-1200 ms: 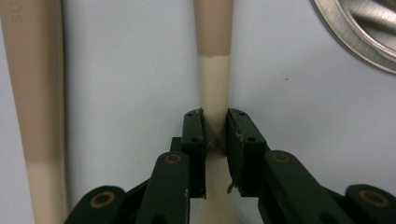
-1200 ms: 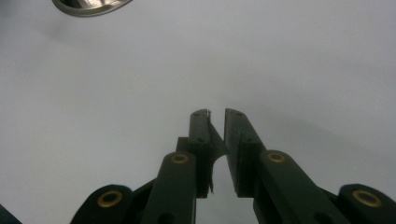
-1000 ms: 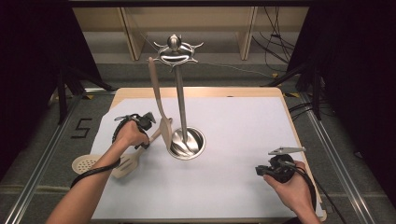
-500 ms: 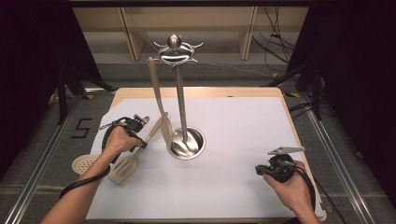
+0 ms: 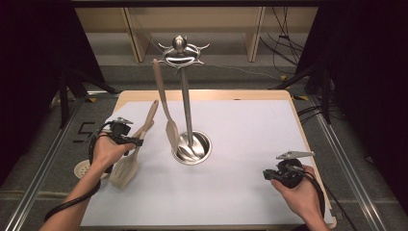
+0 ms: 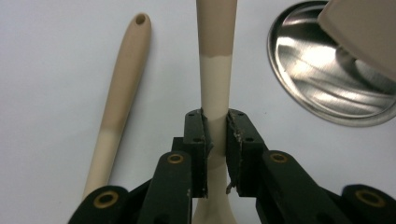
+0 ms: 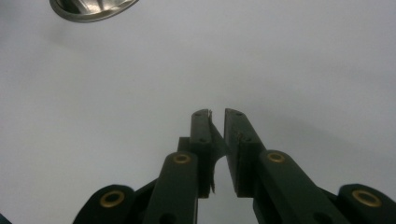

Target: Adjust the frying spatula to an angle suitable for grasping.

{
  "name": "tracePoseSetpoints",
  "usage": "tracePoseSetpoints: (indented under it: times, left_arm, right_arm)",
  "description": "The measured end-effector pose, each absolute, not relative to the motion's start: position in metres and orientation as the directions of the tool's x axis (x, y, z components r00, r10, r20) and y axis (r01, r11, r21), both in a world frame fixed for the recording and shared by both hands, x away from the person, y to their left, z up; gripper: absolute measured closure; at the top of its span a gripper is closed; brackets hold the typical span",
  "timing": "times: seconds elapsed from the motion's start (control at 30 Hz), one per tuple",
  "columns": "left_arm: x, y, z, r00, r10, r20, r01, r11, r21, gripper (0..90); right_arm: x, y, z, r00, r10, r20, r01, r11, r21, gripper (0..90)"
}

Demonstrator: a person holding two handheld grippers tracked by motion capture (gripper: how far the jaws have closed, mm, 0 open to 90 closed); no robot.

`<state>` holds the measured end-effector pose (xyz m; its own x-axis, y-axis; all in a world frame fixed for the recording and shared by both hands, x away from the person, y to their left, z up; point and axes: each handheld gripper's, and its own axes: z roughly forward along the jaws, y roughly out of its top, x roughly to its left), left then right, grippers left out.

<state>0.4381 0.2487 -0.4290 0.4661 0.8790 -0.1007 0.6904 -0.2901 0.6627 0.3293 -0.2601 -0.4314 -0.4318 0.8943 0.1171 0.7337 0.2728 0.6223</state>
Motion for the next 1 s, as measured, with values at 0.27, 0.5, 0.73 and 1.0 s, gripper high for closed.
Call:
tracePoseSetpoints:
  times: [0.27, 0.5, 0.73, 1.0]
  left_arm:
    - [0.420, 0.257, -0.412, 0.501, 0.861, -0.089, 0.616, -0.283, 0.735, 78.6]
    - [0.402, 0.250, -0.401, 0.486, 0.866, -0.118, 0.535, -0.187, 0.824, 78.6]
    - [0.390, 0.250, -0.394, 0.494, 0.862, -0.109, 0.493, -0.175, 0.852, 78.6]
    - [0.379, 0.252, -0.383, 0.490, 0.865, -0.111, 0.442, -0.137, 0.886, 78.6]
  right_arm:
    - [0.328, -0.259, -0.429, -0.433, 0.887, 0.161, 0.749, 0.255, 0.611, 82.1]
    - [0.330, -0.260, -0.432, -0.434, 0.894, 0.112, 0.719, 0.268, 0.641, 82.0]
    - [0.329, -0.263, -0.429, -0.447, 0.888, 0.107, 0.732, 0.295, 0.613, 82.0]
    - [0.330, -0.264, -0.430, -0.444, 0.889, 0.109, 0.732, 0.290, 0.616, 82.0]
